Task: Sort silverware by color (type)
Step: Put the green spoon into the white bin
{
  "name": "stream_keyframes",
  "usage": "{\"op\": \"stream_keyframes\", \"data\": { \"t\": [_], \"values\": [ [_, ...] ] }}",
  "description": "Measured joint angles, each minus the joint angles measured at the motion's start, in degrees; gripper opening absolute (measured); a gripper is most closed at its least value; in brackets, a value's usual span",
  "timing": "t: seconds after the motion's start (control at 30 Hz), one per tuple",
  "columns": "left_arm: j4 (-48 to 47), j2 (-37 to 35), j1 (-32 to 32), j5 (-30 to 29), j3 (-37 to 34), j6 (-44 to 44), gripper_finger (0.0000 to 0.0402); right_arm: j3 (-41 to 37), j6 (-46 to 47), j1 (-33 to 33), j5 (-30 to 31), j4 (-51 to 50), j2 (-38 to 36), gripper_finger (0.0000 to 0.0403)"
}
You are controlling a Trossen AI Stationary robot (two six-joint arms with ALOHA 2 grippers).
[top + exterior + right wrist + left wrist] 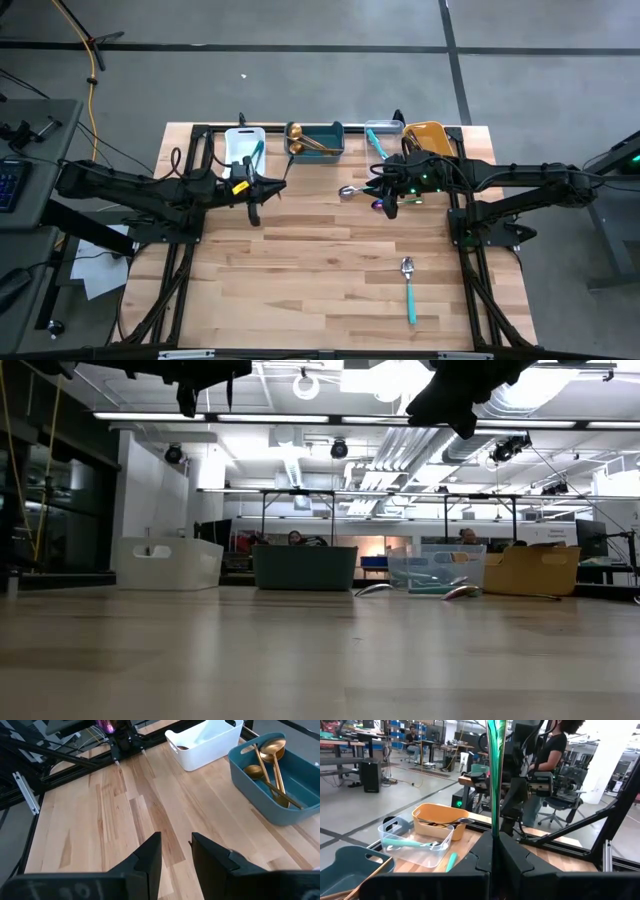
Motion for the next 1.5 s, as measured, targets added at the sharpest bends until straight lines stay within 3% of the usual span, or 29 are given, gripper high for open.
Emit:
{"op": "stream_keyframes", "data": {
  "t": [0.2,0.6,0.83,1.3,1.4,1.5],
  "values": [
    [3.4,0.0,0.3,0.7,0.0,0.0,0.0005,0.0,0.1,0.0,0.0,0.0,0.0,0.0101],
    [5.9,0.0,3.2,10.4,0.0,-0.7,0.0005,0.0,0.0,0.0,0.0,0.0,0.0,0.0101],
    [5.9,0.0,3.2,10.0,0.0,-4.6,0.0005,0.0,0.0,0.0,0.0,0.0,0.0,0.0101],
    [5.8,0.0,3.7,6.3,0.2,-4.4,0.0005,0.0,0.0,0.0,-0.5,0.0,0.0,0.0101],
    [2.9,0.0,6.7,2.3,3.0,-2.1,0.0005,0.0,0.0,0.0,-0.5,0.1,0.0,0.0101],
    [-7.9,0.0,12.7,2.0,9.4,-0.1,0.0005,0.0,0.0,0.0,-0.5,0.5,0.0,0.0101]
  ]
}}
